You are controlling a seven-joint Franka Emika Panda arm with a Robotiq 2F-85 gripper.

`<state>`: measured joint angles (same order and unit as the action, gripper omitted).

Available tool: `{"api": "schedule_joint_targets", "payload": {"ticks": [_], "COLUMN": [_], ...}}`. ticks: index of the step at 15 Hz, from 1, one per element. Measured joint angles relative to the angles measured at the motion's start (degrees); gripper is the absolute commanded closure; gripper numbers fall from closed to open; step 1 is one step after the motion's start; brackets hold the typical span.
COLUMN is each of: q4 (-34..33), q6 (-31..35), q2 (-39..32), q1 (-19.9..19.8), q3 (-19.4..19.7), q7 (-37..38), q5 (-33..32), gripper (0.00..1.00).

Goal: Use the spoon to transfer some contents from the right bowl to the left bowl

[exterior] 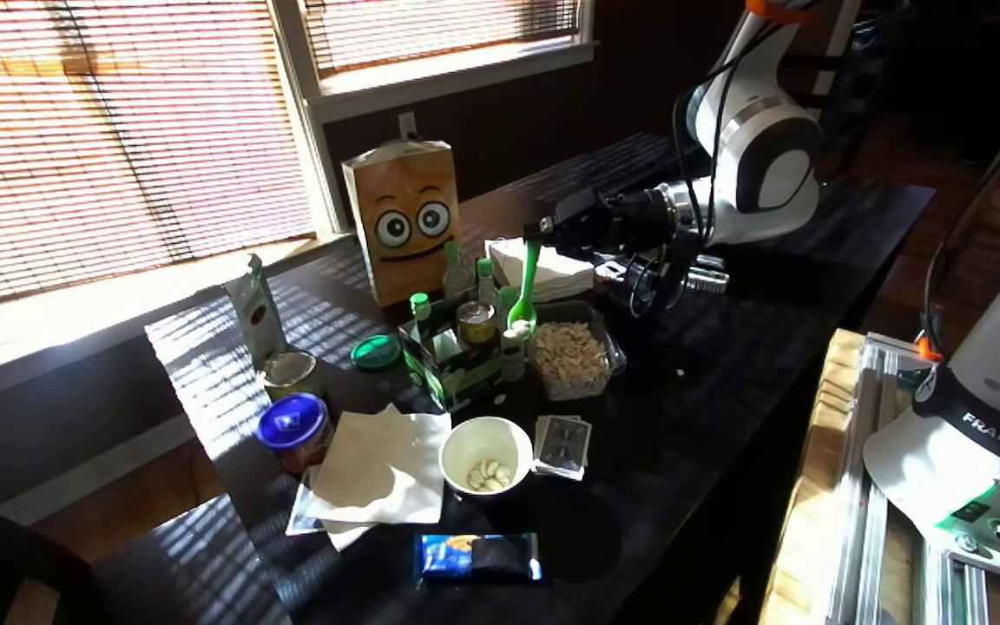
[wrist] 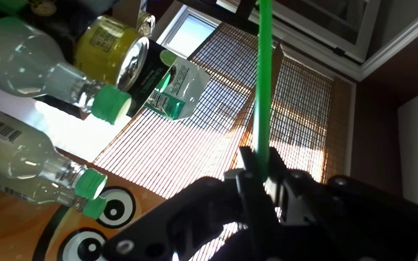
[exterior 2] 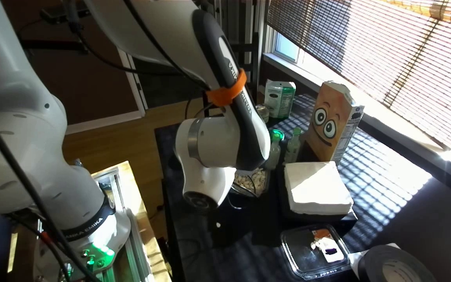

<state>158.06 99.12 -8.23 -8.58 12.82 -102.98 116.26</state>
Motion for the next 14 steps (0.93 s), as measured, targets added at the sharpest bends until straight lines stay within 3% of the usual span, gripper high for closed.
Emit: {"api": "schedule_joint_targets", "payload": {"ticks": [2,3,5,6,14], "q4": [-0.16,-0.15,-0.15,-0.15,-0.15], "q6": [1.03,1.67,1.77,1.77,3.87], "q2": [-0.05,-0.06,-0.14,-0.14,-0.28], "q1": [1.48,2.25,2.73,2.63,3.09], "q3": [-2.23,-3.28,-3.71,-3.52,-4.07], "q7": [0.62,1.25,1.3,1.3,-3.29], "q5": [3.13,4.7,4.91,4.9,7.52], "gripper": [0.97,0.89,0.89,0.97,0.97]}}
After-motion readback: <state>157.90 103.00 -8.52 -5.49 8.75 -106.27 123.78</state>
